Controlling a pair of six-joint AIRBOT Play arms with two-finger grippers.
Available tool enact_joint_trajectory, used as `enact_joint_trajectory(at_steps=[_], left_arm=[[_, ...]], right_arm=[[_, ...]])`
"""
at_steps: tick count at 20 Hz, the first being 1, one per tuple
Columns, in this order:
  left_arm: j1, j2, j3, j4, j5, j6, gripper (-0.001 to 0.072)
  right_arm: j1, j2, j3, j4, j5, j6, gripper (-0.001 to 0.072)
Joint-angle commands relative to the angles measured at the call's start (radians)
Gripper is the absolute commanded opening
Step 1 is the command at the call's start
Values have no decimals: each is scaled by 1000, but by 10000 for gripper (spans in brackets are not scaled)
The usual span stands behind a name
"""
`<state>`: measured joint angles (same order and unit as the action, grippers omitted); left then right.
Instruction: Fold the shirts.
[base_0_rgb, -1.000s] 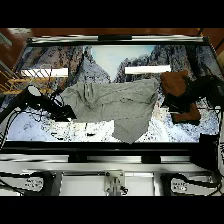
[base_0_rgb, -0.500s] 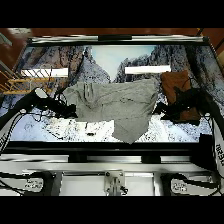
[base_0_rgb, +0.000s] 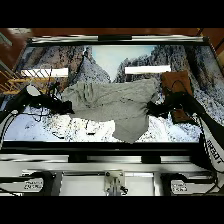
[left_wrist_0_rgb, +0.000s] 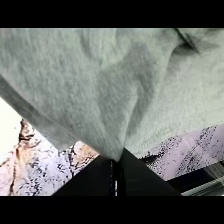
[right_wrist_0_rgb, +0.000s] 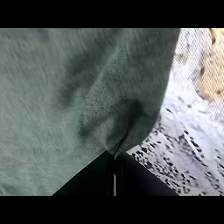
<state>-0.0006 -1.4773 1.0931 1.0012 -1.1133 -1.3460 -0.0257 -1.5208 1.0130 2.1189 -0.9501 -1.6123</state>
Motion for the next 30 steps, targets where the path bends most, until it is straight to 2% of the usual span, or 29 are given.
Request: enact_joint_trajectory(at_steps=[1,3,5,9,12,14,16,19,22,25,30], left_arm=[[7,93,51,60,2,26,29],[6,202,166,132,3,33,29],[6,327,345,154,5,90,30],[6,544,737,152,62,123,32],[6,666,874,152,84,119,31],[7,734,877,158,78,118,31],[7,765,877,209,61,76,31],[7,761,875,298,-24,48,32],[6,704,874,340,-192,48,32],[6,587,874,338,-285,47,31],[6,300,874,337,-295,20,32]], right_arm=[[10,71,68,23,3,-93,61],[10,198,169,19,1,-157,61],[10,349,311,18,29,-220,61],[10,642,595,-25,189,-229,61],[10,795,701,-49,224,-189,61],[10,864,711,-62,197,-101,61],[10,903,711,-85,135,-62,61],[10,903,711,-187,-14,-7,61],[10,854,711,-344,-144,80,61],[10,735,711,-435,-159,138,61],[10,422,711,-447,-176,171,61]])
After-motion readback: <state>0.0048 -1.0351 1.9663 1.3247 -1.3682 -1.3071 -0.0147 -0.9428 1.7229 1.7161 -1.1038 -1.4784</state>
